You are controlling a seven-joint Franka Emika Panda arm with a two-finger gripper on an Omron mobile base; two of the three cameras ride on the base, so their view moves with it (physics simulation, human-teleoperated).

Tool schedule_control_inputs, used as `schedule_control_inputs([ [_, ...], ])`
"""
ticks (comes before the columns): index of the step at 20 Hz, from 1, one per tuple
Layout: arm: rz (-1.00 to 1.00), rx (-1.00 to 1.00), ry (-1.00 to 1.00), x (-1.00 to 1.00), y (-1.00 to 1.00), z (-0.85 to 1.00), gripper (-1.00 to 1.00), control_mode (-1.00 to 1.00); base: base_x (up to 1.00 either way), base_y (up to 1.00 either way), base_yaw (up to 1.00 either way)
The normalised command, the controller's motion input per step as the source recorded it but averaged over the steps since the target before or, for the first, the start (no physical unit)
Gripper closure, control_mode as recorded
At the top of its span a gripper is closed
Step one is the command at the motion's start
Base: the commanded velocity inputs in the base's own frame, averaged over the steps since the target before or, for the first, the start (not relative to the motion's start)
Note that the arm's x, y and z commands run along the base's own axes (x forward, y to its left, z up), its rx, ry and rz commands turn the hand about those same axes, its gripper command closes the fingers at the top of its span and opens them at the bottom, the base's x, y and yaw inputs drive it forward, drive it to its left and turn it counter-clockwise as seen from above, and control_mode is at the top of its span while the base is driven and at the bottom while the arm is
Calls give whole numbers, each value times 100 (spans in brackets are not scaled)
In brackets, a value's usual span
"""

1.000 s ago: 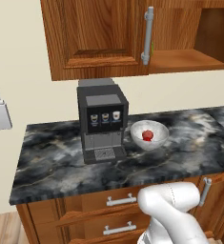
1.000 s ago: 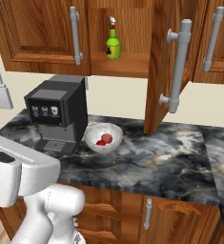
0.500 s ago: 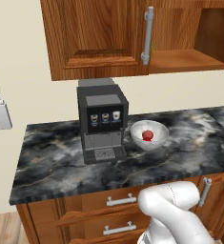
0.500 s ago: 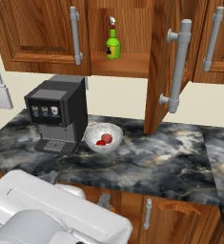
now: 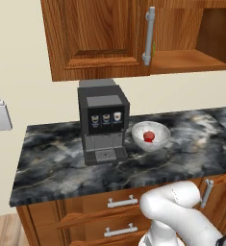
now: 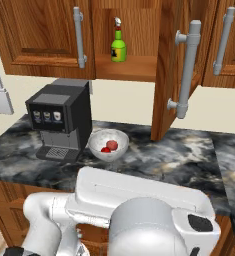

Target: Open the cabinet. Pick the apple and peach from the cabinet and place them into the bowl. Then close the cabinet.

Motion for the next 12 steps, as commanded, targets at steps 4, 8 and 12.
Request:
schedule_control_inputs([
  [4, 22, 1, -12, 87, -46, -16, -100, -100, 0, 0, 0],
  [8, 25, 2, -3, 76, -64, -30, -100, -100, 0, 0, 0],
  [12, 17, 0, -2, 99, -42, -29, -100, -100, 0, 0, 0],
])
